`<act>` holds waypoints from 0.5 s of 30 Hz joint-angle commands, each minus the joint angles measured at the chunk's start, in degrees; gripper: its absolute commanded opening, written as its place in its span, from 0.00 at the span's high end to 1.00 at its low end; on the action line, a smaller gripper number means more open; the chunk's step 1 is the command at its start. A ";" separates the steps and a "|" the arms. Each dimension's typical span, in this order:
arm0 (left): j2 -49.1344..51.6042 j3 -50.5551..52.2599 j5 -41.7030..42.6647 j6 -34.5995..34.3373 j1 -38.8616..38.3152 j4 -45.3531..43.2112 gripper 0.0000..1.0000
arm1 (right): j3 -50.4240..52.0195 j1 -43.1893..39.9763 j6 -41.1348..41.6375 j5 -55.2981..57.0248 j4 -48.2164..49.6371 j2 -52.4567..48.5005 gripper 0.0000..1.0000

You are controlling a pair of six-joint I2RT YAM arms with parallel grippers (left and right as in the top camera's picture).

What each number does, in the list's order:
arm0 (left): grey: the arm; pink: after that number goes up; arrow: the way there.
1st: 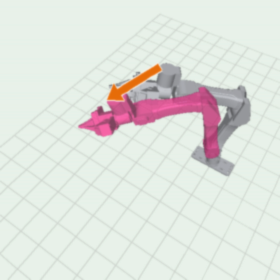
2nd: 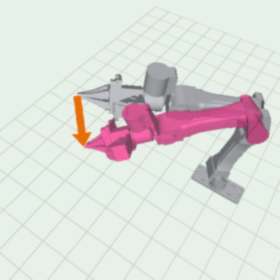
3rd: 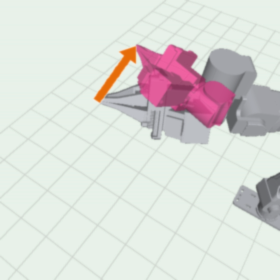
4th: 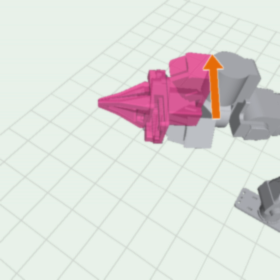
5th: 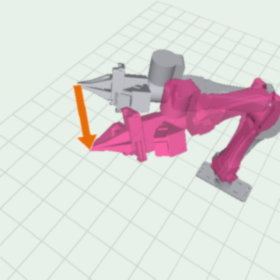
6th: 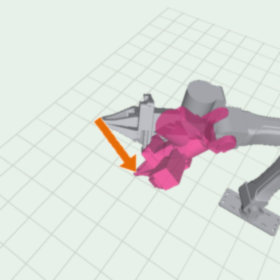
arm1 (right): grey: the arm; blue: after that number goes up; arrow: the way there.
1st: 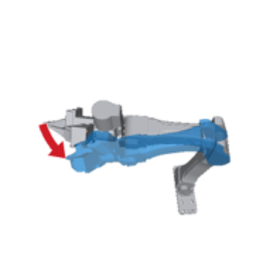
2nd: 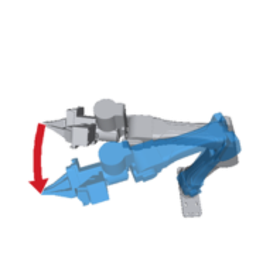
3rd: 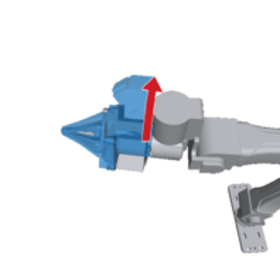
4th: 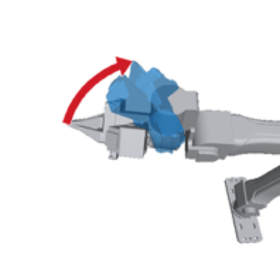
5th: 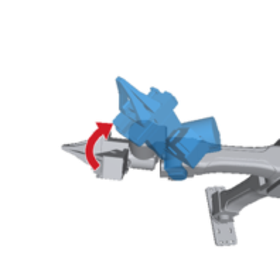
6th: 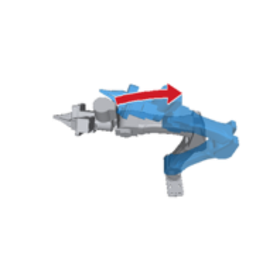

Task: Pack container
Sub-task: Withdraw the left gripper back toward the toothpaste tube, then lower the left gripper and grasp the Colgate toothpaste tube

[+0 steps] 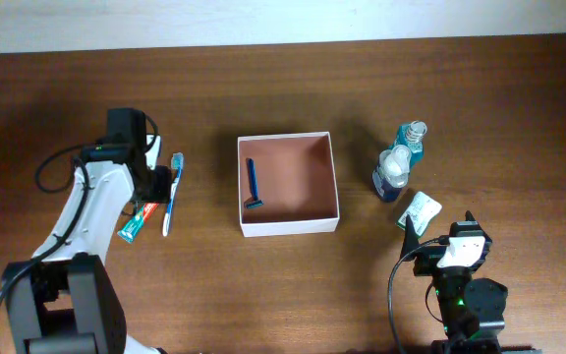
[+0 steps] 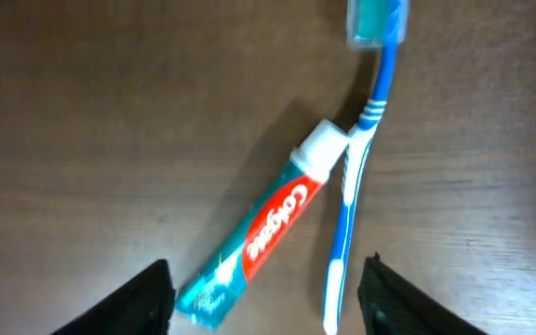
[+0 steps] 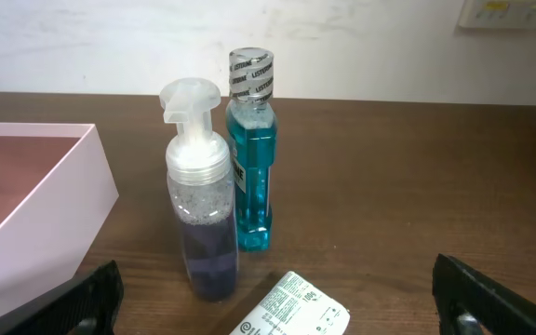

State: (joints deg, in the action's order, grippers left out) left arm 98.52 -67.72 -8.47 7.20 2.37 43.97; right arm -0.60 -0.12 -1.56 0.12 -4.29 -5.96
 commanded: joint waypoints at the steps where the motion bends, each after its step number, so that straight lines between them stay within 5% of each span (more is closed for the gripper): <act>1: 0.87 3.41 0.79 4.46 0.15 -3.15 0.30 | 0.28 0.04 -0.13 0.52 -0.39 0.02 0.02; 15: 1.38 6.21 3.78 6.64 2.84 -6.29 0.31 | 0.28 0.04 -0.13 0.50 -0.39 0.02 0.02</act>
State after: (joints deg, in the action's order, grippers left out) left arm 99.26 -61.71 -7.20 12.51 4.89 37.87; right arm -0.60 -0.12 -1.61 0.12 -4.29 -5.96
